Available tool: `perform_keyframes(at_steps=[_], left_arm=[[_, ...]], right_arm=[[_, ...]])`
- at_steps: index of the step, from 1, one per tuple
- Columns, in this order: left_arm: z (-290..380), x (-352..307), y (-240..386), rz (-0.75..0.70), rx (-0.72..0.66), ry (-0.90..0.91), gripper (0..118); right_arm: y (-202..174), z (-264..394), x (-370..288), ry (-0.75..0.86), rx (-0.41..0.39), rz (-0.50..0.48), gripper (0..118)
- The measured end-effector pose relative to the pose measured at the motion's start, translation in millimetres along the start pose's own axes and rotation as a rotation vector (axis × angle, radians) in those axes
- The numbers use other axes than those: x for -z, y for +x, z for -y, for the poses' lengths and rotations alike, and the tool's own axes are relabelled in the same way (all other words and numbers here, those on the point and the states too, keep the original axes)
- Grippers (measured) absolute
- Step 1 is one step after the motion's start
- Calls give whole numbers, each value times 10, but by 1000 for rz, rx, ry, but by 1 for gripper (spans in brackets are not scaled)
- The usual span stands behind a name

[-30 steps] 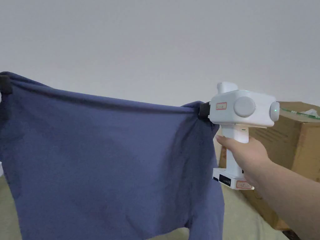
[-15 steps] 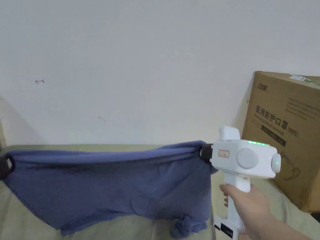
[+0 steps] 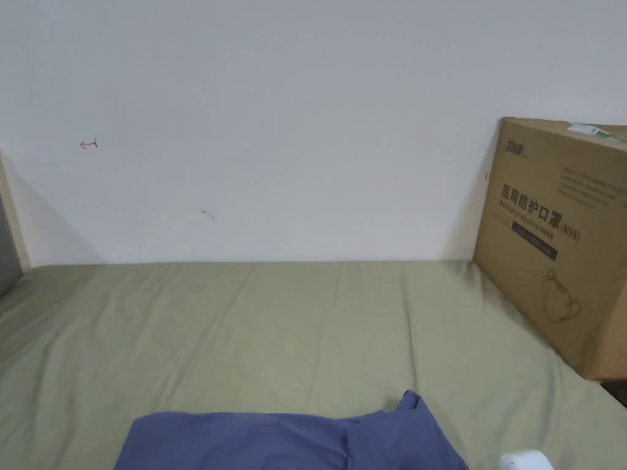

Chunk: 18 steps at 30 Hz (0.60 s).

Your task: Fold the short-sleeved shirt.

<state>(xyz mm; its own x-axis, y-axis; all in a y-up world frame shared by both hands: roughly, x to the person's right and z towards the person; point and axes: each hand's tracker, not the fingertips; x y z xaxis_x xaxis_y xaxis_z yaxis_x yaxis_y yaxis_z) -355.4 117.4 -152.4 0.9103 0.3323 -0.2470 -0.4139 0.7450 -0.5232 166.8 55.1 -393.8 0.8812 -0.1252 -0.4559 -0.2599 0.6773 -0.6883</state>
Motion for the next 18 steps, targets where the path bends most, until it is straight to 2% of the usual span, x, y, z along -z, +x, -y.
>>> perform_keyframes(at_steps=[4, 6, 11, 14, 18], left_arm=[[-116, -176, 37, -11, 45, 14, 2], [-207, -81, 84, -6, 76, -58, 2], [-241, 549, 266, 29, 155, -255, 2], [-140, 1023, 201, -6, 174, -362, 2], [10, 1363, -49, -41, 110, -443, 3]], right_arm=[[20, 248, -333, -40, 78, -51, 8], [31, 337, -388, -89, 95, -45, 8], [44, 456, -257, -194, 79, -13, 8], [29, 462, -109, -268, 118, 0, 8], [-18, 448, -32, -283, 133, 43, 11]])
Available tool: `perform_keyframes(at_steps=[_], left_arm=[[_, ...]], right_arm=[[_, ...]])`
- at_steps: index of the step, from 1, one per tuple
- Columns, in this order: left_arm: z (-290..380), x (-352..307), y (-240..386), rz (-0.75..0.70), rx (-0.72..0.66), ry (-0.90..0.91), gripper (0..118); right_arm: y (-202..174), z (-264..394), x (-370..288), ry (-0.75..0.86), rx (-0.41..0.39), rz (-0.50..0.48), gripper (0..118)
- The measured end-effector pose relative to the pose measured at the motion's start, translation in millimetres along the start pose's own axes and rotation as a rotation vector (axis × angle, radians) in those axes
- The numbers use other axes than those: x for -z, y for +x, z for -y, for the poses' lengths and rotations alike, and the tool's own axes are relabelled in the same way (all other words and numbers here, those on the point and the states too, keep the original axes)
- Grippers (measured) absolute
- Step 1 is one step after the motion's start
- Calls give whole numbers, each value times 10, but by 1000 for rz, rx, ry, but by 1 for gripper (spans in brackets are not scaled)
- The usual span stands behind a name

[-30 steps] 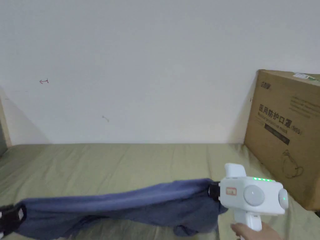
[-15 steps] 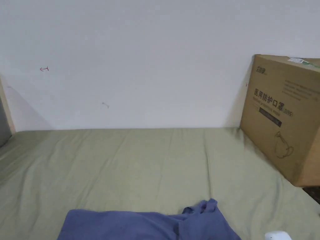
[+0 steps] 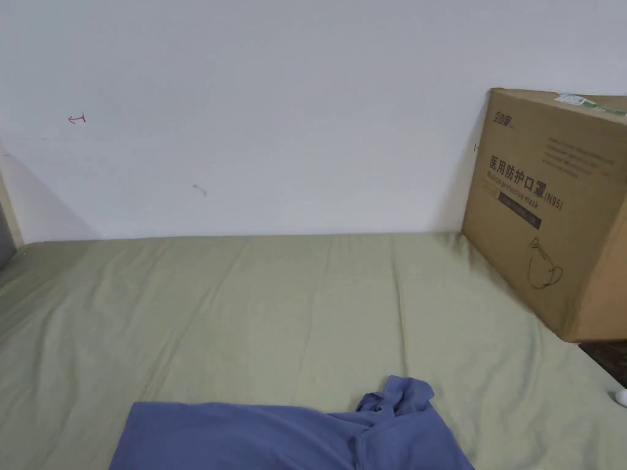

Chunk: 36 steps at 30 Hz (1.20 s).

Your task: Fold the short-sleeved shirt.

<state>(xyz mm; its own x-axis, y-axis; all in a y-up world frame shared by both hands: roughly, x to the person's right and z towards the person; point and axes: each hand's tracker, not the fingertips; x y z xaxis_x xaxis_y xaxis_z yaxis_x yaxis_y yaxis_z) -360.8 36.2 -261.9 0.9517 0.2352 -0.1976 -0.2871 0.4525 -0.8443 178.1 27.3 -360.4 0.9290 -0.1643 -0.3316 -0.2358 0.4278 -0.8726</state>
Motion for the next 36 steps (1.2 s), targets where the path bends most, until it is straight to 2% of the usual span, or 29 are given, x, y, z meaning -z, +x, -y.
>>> perform_keyframes(at_steps=[1, 2, 3, 4, 5, 7, 10, 14, 16, 18, 19, 20, 21, 22, 23, 24, 25, 27, 30, 33, 36], left_arm=[[34, 35, -41, 32, -44, -1, 5], [64, 25, -64, 67, -78, -1, 18], [85, 9, -87, 92, -110, 9, 47], [111, -4, -98, 121, -136, 19, 82], [143, -65, -76, 145, -144, 29, 104], [130, -206, -37, 138, -118, 75, 103], [25, -492, 159, 78, -19, 155, 103], [-148, -1065, 558, 107, 101, 412, 103], [-186, -1315, 712, 161, 111, 559, 102], [-197, -1505, 853, 208, 116, 709, 97], [-191, -1589, 926, 226, 126, 777, 89], [-182, -1646, 993, 232, 134, 830, 68], [-186, -1669, 1053, 225, 151, 874, 42], [-179, -1699, 1130, 202, 175, 905, 20], [-164, -1706, 1195, 175, 196, 929, 9], [-163, -1699, 1259, 149, 204, 934, 9], [-162, -1674, 1303, 124, 200, 941, 0], [-211, -1659, 1300, 201, 175, 906, 0], [-273, -1620, 1252, 142, 116, 912, 0], [-476, -1632, 1150, 154, 120, 908, 0], [-880, -1547, 1043, 113, 151, 814, 0]], right_arm=[[-6, -4, -8, -1, 12, 10, 24], [-4, -8, -15, -12, 30, 15, 61], [1, 0, -25, -26, 50, 11, 82], [3, 8, -62, -23, 70, 10, 86], [5, 3, -115, -17, 92, -2, 86], [8, -13, -250, 5, 132, -24, 86], [-84, -87, -586, 137, 157, -8, 86], [-391, -244, -1165, 439, 116, -7, 86], [-584, -270, -1428, 624, 78, 4, 86], [-786, -251, -1637, 814, 33, 22, 80], [-882, -239, -1725, 905, 15, 23, 68], [-957, -226, -1786, 979, 8, 13, 38], [-1023, -220, -1826, 1028, -1, 13, 15], [-1108, -240, -1820, 1065, -17, 26, 7], [-1170, -257, -1815, 1090, -17, 84, 7], [-1215, -267, -1808, 1107, -28, 103, 7], [-1239, -300, -1785, 1103, -45, 79, 7], [-1298, -393, -1720, 1084, -71, 110, 0], [-1294, -465, -1657, 1061, -48, 82, 0], [-1258, -570, -1562, 1020, -10, 60, 0], [-1176, -717, -1442, 976, -14, 41, 0]])
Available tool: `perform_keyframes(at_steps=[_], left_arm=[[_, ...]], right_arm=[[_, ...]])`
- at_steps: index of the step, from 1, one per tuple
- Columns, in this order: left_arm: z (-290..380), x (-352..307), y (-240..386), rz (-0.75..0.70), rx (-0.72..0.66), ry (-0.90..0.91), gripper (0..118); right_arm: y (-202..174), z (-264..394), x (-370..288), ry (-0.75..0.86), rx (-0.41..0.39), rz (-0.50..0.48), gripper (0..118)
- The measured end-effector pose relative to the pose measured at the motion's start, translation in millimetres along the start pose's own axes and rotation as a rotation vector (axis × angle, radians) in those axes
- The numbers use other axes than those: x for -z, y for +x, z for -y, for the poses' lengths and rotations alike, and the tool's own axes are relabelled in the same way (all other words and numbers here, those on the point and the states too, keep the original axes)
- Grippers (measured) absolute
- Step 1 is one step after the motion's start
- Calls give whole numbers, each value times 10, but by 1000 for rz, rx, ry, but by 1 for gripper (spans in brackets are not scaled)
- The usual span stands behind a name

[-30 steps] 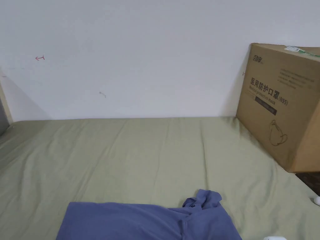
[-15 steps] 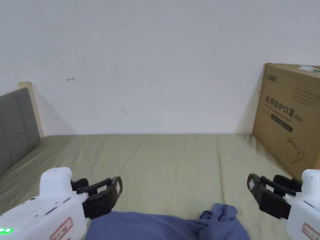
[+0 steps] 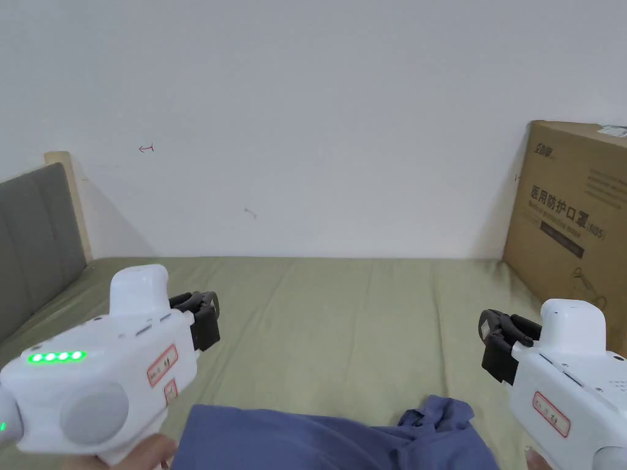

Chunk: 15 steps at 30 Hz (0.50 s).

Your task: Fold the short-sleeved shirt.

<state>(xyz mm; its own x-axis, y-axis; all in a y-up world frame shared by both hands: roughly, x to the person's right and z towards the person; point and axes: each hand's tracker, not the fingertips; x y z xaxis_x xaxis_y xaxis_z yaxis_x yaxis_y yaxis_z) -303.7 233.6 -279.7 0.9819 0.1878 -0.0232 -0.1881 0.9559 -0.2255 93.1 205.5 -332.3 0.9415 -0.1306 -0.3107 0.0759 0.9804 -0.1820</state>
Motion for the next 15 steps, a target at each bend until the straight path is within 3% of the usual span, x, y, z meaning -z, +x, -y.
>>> perform_keyframes(at_steps=[4, 8, 9, 10, 11, 12, 15], left_arm=[[-109, 884, -517, -1, -81, -329, 0], [230, 1870, -1064, 17, -158, -709, 0], [332, 1977, -1107, 11, -129, -745, 9], [438, 2131, -1178, -23, -70, -775, 38], [556, 2284, -1248, -65, -10, -793, 92], [650, 2398, -1306, -85, 14, -817, 106], [990, 2639, -1518, -93, 33, -848, 104]], right_arm=[[146, 59, 278, -83, 38, -52, 0], [296, 193, 504, -157, 66, -59, 0], [334, 228, 542, -172, 83, -71, 0], [380, 284, 582, -193, 102, -83, 0], [429, 342, 631, -214, 115, -85, 0], [460, 381, 665, -229, 120, -82, 0], [576, 531, 764, -286, 150, -67, 0]])
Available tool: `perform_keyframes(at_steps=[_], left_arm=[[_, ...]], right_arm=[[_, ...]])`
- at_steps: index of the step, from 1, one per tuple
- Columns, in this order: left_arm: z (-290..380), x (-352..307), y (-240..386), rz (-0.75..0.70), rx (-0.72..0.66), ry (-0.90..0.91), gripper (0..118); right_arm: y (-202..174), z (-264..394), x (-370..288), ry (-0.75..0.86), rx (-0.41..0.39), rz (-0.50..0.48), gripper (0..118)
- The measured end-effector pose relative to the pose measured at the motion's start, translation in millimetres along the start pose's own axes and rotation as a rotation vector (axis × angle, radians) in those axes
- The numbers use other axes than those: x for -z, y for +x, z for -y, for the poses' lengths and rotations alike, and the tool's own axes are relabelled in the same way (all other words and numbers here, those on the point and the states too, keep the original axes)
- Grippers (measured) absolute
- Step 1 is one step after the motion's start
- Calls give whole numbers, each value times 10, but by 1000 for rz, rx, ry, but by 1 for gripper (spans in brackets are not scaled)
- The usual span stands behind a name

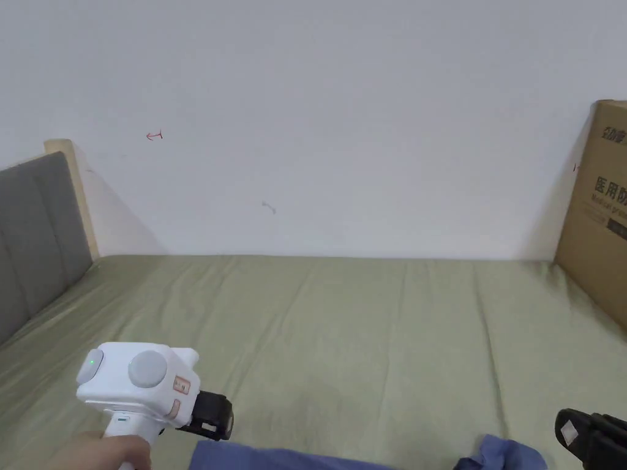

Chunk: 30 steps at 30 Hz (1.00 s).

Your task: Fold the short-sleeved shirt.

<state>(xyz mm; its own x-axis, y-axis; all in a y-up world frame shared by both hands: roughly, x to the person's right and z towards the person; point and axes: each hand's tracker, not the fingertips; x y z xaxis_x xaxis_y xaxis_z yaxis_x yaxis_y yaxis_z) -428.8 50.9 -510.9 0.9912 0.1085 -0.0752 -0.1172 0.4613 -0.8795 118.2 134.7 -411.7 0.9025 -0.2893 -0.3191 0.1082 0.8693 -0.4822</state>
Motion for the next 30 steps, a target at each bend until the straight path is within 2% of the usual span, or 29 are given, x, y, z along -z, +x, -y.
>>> perform_keyframes(at_steps=[4, 7, 9, 10, 11, 12, 14, 16, 17, 19, 21, 22, 23, 25, 27, 30], left_arm=[[48, 491, -141, -14, -27, -50, 104], [163, 770, -159, -15, -34, -44, 104], [285, 914, -110, -2, -32, -106, 102], [370, 829, 9, -85, 42, -34, 100], [413, 702, 96, -116, 93, 37, 88], [432, 646, 172, -65, 114, 81, 65], [546, 440, 300, -7, 167, 78, 3], [617, 275, 390, 110, 187, 41, 3], [653, 207, 418, 121, 174, 12, 3], [723, -5, 378, -64, 182, 119, 3], [718, -244, 188, -118, 91, 214, 3], [764, -380, 141, -126, 36, 245, 3], [773, -461, 56, -83, -36, 229, 3], [795, -505, -12, -27, -93, 212, 3], [807, -504, 42, -58, -32, 195, 3], [819, -454, 139, -98, 36, 181, 3]], right_arm=[[206, 114, 148, -50, 47, 21, 0], [309, 190, 209, -67, 48, 55, 0], [371, 209, 235, -84, 45, 78, 0], [410, 210, 242, -91, 47, 85, 0], [448, 210, 242, -94, 52, 84, 0], [490, 206, 254, -102, 57, 83, 0], [589, 188, 335, -146, 47, 98, 0], [692, 178, 452, -197, 37, 90, 0], [762, 175, 536, -232, 67, 59, 0], [900, 158, 748, -311, 136, 37, 1], [977, 138, 1032, -429, 131, 118, 63], [1005, 150, 1166, -472, 99, 166, 77], [1039, 181, 1298, -495, 75, 194, 76], [1081, 204, 1520, -562, 47, 208, 76], [1109, 278, 1730, -652, 21, 214, 76], [1104, 392, 1953, -700, -23, 289, 76]])
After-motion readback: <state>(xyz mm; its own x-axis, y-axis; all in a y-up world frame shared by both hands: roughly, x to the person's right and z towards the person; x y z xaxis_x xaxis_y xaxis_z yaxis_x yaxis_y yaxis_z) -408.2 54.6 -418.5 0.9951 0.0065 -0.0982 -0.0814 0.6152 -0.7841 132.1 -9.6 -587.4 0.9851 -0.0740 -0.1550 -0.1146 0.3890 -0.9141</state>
